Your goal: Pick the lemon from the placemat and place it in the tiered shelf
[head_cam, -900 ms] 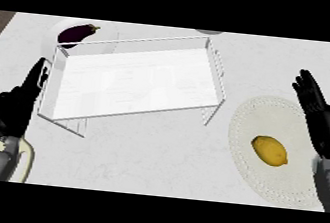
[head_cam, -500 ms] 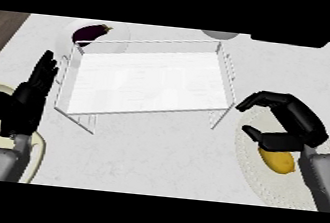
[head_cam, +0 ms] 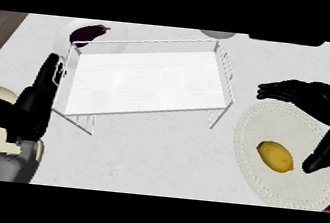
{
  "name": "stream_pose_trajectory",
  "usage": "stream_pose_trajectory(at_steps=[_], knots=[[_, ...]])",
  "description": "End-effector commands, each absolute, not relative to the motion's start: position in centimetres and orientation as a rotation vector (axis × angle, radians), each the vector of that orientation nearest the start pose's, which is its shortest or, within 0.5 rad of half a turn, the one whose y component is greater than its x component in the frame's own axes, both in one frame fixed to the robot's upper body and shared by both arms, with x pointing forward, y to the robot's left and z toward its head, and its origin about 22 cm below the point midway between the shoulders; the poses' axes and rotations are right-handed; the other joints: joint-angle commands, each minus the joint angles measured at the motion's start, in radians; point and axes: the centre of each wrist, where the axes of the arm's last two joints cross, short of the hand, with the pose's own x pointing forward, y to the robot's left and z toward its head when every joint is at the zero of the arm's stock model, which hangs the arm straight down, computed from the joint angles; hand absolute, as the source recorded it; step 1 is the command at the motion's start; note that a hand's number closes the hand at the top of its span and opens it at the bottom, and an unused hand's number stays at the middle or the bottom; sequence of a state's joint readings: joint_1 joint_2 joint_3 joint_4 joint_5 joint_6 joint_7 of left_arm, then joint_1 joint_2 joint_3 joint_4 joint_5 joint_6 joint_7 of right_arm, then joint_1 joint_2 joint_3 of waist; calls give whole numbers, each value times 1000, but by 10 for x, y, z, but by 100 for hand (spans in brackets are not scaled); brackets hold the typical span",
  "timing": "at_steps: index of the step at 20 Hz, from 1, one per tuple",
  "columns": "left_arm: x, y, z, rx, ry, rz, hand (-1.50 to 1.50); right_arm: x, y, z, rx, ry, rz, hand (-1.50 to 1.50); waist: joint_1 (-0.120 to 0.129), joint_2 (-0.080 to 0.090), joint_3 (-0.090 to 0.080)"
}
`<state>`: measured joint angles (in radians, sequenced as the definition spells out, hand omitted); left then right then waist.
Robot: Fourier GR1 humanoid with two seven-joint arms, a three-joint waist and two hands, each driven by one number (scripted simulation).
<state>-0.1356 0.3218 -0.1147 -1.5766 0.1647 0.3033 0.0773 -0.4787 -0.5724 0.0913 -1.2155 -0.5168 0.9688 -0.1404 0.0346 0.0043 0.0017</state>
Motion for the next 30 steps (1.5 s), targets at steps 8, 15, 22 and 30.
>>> stream_pose_trajectory(at_steps=[8,15,22,30], knots=[[267,267,54,235,-1606,33,0,319,-292,257,537,-1499,1742,-150,-25,-8,3],[257,267,51,241,-1613,53,0,263,-259,260,149,-1521,2004,-150,-30,-3,4],[261,261,50,226,-1613,36,0,241,-255,205,-30,-1490,2109,-150,-27,1,3],[258,285,58,247,-1610,52,0,250,-282,149,-367,-1377,2242,-150,-29,-2,-1]])
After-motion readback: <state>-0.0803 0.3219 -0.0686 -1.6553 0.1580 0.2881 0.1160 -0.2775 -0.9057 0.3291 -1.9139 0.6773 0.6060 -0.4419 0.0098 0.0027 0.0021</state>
